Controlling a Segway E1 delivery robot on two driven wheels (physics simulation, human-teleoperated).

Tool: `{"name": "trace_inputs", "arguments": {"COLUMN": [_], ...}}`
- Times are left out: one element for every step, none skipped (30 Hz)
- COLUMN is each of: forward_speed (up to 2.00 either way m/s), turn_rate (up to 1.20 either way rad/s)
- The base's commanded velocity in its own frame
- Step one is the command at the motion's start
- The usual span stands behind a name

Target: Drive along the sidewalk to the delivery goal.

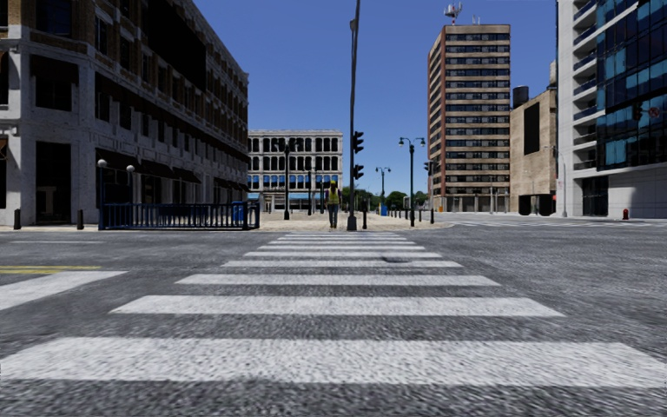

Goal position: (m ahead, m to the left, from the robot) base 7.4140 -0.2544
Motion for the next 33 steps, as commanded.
{"name": "trace_inputs", "arguments": {"forward_speed": [2.00, 2.00, 2.00, 2.00, 2.00, 2.00, 2.00, 2.00, 2.00, 2.00, 2.00, 2.00, 2.00, 2.00, 2.00, 2.00, 2.00, 2.00, 2.00, 2.00, 2.00, 2.00, 2.00, 1.92, 1.74, 1.67, 1.67, 1.66, 1.64, 1.52, 1.34, 1.34, 1.15], "turn_rate": [0.00, 0.00, 0.00, 0.00, 0.00, 0.00, 0.00, 0.00, 0.00, 0.00, 0.00, 0.00, 0.00, 0.00, 0.00, 0.00, 0.00, 0.00, 0.00, 0.00, 0.00, 0.00, 0.00, 0.00, 0.00, 0.00, 0.00, 0.00, 0.00, 0.00, 0.00, 0.00, 0.00]}}
